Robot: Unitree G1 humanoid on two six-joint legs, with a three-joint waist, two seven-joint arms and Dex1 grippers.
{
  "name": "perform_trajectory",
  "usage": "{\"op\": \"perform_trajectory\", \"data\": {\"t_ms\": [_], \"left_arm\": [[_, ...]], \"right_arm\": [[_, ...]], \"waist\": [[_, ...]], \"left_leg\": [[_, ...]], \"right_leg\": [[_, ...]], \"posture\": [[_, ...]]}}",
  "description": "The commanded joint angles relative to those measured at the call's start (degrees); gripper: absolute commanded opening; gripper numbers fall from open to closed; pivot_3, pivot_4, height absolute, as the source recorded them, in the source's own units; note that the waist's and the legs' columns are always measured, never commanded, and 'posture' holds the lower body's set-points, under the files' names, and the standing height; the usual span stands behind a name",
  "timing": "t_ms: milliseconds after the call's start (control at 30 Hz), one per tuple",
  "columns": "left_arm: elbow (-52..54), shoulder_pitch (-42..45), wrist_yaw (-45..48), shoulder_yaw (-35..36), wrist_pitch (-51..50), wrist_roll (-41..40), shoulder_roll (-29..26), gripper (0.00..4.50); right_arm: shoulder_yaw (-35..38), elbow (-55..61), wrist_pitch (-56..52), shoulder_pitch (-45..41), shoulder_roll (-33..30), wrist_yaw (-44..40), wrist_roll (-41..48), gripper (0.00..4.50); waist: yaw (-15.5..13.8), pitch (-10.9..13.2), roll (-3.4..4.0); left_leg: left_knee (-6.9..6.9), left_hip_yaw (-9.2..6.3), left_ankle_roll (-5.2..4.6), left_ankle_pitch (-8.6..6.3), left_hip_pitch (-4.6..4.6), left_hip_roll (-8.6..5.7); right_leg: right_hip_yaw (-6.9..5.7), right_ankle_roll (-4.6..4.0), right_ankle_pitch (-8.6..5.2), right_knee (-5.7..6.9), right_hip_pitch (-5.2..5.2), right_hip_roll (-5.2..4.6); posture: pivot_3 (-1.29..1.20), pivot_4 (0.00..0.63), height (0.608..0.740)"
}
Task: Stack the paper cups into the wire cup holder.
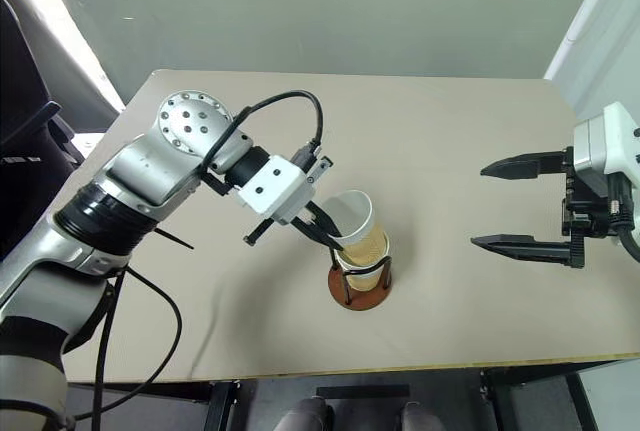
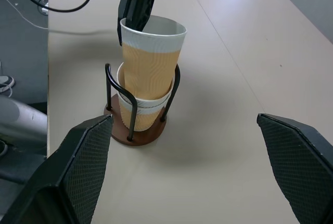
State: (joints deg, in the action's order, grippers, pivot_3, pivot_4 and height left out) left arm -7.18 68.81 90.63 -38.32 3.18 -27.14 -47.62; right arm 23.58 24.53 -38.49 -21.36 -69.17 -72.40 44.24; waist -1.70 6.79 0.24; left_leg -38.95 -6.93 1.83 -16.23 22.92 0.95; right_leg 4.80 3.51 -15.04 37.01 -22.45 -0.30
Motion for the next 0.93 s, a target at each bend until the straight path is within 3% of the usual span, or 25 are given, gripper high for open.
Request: {"op": "perform_trajectory", "data": {"t_ms": [33, 200, 367, 500, 700, 800, 933], "left_arm": [[2.1, 0.8, 1.9, 2.1, -1.2, -1.2, -0.6, 1.0], [3.9, -0.1, 1.9, 2.9, -2.4, -0.9, -0.6, 2.85], [3.2, -1.2, -0.7, 9.5, -6.2, -0.1, 3.3, 4.48], [1.5, -3.1, -6.9, 20.7, -17.9, -6.0, 2.8, 4.48], [-2.2, -15.2, -15.8, 37.0, -24.8, -4.7, -7.6, 4.48], [-7.0, -23.0, -19.6, 41.2, -23.6, 0.3, -12.3, 4.48], [-4.4, -38.7, -15.3, 48.7, -25.8, -2.5, -17.0, 4.48]], "right_arm": [[0.9, 0.8, 0.4, -1.1, -0.7, 0.8, 0.8, 4.5], [0.2, 0.4, 0.8, -1.5, -0.5, 0.8, 0.8, 4.5], [-1.9, -1.5, 2.1, -2.8, 0.2, 0.2, -0.2, 4.5], [-5.6, -6.7, 5.0, -3.4, 1.9, 0.1, -3.4, 4.5], [-8.3, -20.8, 10.7, -7.1, 3.8, 0.3, -9.5, 4.5], [-8.8, -26.1, 12.7, -7.0, 3.8, -0.3, -12.0, 4.5], [-9.6, -28.5, 13.8, -5.8, 3.6, -3.5, -12.8, 4.5]], "waist": [[0.0, 0.0, 0.0], [-0.1, 0.0, 0.0], [0.0, 0.0, 0.0], [0.1, 0.0, 0.0], [1.3, -0.1, 0.24], [1.3, -0.1, 0.28], [1.2, -0.1, 0.27]], "left_leg": [[0.01, 0.0, 0.0, 0.0, 0.0, 0.0], [0.01, -0.01, 0.0, 0.0, 0.01, -0.02], [0.0, -0.01, 0.0, 0.0, 0.01, -0.04], [-0.03, 0.01, 0.0, 0.0, 0.01, -0.05], [0.2, 0.04, 0.05, 0.04, -0.11, -0.04], [0.25, 0.01, 0.07, 0.06, -0.1, -0.04], [0.37, 0.01, 0.08, 0.06, -0.06, -0.05]], "right_leg": [[0.0, 0.0, 0.0, 0.0, -0.01, 0.0], [0.0, 0.01, -0.01, -0.02, -0.01, -0.03], [0.0, 0.02, -0.01, -0.01, 0.01, -0.04], [0.0, 0.06, 0.0, 0.01, 0.01, -0.04], [0.12, 0.06, -0.01, 0.05, -0.09, 0.0], [0.11, 0.05, -0.01, 0.02, -0.14, -0.04], [0.12, 0.03, -0.02, -0.03, -0.21, -0.04]], "posture": [[0.0, 0.15, 0.74], [0.0, 0.15, 0.74], [0.0, 0.15, 0.74], [0.0, 0.15, 0.74], [0.0, 0.15, 0.74], [0.0, 0.15, 0.74], [0.0, 0.15, 0.74]]}}
